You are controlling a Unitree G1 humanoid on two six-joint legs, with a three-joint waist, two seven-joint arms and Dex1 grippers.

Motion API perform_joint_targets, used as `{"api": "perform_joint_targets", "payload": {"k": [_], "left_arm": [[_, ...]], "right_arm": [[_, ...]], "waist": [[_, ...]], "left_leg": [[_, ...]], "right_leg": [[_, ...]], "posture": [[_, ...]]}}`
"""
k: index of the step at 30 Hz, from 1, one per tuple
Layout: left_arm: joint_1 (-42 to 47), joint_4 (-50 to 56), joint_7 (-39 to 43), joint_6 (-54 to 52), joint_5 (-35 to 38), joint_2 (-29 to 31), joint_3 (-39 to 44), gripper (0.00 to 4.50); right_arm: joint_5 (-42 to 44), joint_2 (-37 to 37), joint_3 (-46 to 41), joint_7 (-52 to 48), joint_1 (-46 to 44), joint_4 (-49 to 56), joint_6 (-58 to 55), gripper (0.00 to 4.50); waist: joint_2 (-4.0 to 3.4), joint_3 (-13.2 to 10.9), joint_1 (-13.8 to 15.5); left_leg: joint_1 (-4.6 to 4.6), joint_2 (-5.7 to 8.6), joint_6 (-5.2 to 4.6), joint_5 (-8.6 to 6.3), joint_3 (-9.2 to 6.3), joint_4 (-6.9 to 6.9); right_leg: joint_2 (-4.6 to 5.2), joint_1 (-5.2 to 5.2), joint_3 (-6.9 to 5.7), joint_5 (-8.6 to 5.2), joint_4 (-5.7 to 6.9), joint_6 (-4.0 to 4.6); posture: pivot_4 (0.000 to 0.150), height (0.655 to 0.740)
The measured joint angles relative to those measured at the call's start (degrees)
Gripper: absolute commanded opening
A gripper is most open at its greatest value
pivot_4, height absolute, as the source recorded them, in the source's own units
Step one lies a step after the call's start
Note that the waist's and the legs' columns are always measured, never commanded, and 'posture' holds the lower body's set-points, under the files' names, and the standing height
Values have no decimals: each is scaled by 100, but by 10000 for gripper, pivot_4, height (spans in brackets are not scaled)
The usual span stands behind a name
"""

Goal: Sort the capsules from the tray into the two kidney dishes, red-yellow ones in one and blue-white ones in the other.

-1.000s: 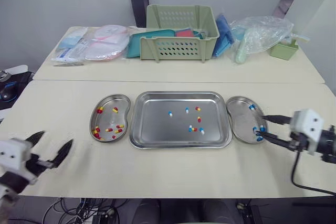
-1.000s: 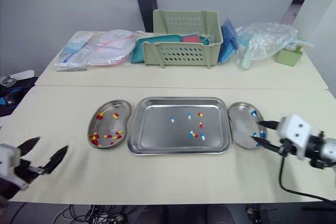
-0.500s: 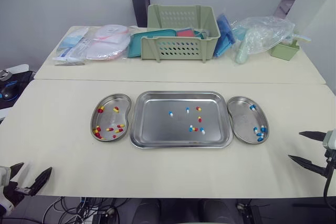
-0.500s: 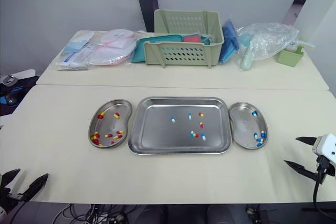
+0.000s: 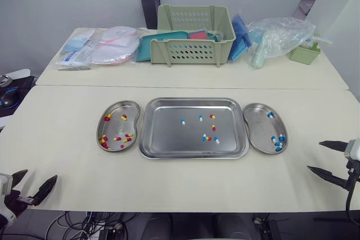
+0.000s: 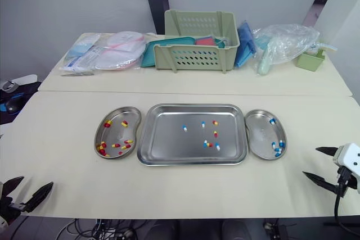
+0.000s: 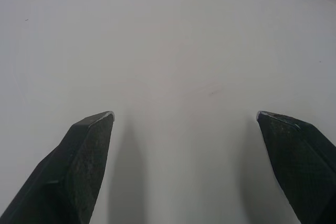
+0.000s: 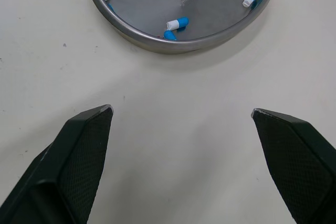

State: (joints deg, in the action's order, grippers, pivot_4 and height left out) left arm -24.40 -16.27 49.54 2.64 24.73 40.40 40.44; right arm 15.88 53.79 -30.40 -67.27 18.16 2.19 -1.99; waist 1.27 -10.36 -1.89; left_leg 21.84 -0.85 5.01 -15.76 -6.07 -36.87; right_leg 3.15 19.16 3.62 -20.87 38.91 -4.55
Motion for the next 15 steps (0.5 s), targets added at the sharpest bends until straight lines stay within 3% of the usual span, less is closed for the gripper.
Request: {"api": "perform_joint_targets", "payload": {"k": [15], "left_arm": [[-53, 122, 124, -76, 1, 1, -4, 45000]], "right_arm": [[13, 1, 1, -5, 153, 7, -18, 44714]], "waist": [[0, 0, 0]], "left_leg": [[0, 0, 0, 0, 0, -1]], "right_leg": [[0, 0, 0, 0, 1, 0]], "posture": [[1500, 7400]]}}
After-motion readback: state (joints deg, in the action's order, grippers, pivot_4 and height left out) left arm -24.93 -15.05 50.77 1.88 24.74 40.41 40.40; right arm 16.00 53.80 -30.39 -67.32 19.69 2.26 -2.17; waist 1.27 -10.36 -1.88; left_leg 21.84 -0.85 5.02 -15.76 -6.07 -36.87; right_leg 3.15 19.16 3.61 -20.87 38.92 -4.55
